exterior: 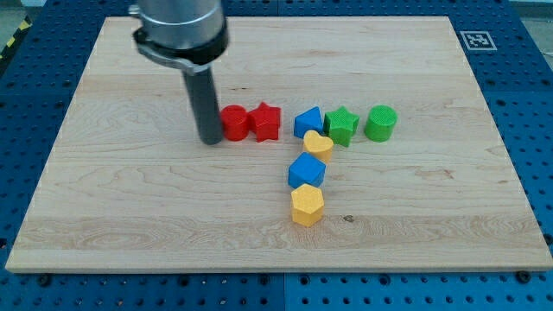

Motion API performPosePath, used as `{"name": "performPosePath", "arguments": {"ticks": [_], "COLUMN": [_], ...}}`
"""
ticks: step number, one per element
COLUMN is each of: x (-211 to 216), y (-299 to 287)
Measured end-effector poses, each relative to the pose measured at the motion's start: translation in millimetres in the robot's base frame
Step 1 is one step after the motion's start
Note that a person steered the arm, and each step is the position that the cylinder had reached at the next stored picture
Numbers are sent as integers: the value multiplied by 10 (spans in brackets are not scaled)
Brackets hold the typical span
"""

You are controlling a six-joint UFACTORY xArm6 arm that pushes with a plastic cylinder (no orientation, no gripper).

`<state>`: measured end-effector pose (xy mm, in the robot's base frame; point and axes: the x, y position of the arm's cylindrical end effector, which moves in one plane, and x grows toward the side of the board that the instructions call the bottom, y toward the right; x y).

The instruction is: Push the red blocks towards the center of the board

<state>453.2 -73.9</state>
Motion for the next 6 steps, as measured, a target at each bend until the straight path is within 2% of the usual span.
{"name": "performPosePath", "arguments": {"ticks": [2, 4, 6], "x": [-101, -362, -674], "y": [580, 1504, 1296]}}
